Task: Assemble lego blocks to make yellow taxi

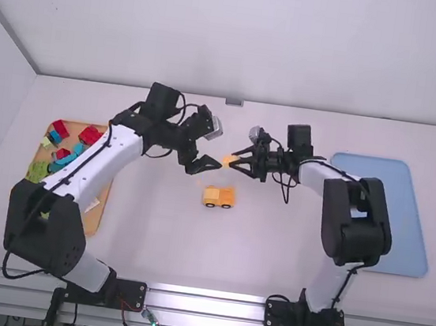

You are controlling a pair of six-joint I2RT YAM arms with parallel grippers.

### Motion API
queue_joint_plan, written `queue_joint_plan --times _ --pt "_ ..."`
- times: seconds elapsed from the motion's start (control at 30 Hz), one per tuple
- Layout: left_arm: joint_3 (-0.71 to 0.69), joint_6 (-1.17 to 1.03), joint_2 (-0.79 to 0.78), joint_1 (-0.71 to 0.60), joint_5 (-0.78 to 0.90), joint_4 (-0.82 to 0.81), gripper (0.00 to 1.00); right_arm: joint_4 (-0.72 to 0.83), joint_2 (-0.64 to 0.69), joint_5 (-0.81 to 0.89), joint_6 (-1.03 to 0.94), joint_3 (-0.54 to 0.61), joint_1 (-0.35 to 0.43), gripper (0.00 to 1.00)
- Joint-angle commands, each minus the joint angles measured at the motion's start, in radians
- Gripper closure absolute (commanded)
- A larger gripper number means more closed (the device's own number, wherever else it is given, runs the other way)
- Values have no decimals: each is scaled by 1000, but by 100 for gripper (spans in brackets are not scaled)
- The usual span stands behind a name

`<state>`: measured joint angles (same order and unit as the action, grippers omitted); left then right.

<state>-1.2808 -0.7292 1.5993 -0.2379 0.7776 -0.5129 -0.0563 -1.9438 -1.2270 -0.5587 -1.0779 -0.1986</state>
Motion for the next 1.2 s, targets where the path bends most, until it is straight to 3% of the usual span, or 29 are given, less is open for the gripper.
queue_joint_plan --times 0.0,0.13,0.27,0.73,0.8,0.87,0.97,1.03,1.17 --pt "-31 -29 65 -6 68 -58 1 29 24 -32 -166 -23 -11 92" --pt "-72 -163 125 -7 79 -177 0 126 78 -29 -291 -23 -22 92" --pt "-68 -207 138 -8 72 -187 0 220 134 -29 -391 -23 -26 92" --pt "-66 -203 138 -71 -7 -164 14 222 149 -52 -389 -23 -26 93" --pt "-66 -203 138 -69 -8 -160 21 223 149 -52 -389 -23 -26 93" --pt "-66 -203 138 -70 -7 -159 23 227 149 -53 -389 -23 -26 93" --pt "-66 -204 138 -65 -8 -159 46 251 149 -55 -405 -22 -26 94" --pt "-66 -203 138 -64 -8 -160 53 256 149 -58 -415 -22 -26 95" --pt "-66 -203 138 -70 0 -158 53 255 149 -53 -411 -22 -26 95"
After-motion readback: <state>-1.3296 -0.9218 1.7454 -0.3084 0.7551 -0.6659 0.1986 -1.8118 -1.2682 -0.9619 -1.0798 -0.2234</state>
